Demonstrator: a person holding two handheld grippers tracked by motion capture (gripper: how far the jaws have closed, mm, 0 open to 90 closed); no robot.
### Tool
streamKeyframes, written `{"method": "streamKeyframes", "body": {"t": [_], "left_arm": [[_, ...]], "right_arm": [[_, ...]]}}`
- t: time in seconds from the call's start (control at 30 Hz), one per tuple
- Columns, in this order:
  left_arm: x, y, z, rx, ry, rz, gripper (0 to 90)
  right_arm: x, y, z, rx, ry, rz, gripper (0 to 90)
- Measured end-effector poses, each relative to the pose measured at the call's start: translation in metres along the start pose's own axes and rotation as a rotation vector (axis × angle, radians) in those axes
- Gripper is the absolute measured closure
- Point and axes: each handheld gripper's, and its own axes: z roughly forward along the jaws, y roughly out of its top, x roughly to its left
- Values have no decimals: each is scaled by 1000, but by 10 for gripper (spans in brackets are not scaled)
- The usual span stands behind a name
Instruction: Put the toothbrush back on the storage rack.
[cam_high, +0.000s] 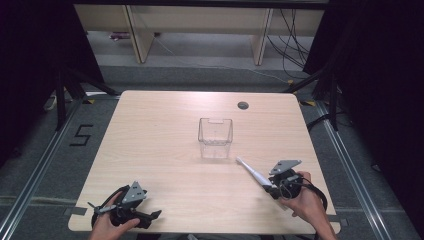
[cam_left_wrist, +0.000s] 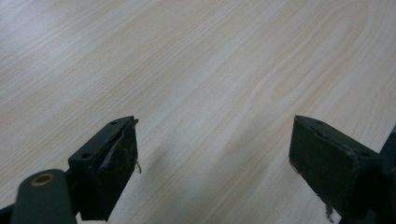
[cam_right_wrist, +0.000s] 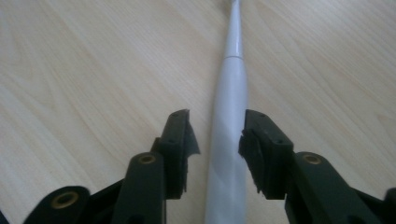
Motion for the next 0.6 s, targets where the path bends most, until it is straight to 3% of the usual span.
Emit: {"method": "streamKeyframes", "body": {"t": [0.07, 0.13, 0.27, 0.6], "left_arm": [[0, 0, 0, 0, 1, 0, 151], [0, 0, 0, 0, 0, -1, 151], [0, 0, 0, 0, 0, 0, 151], [1, 0, 1, -9, -3, -10, 151]], "right_arm": [[-4, 4, 3, 20, -8, -2, 606], [-6, 6, 8, 57, 17, 39, 588], [-11, 11, 15, 79, 15, 42, 582], [-15, 24, 27, 159, 34, 14, 553]]}}
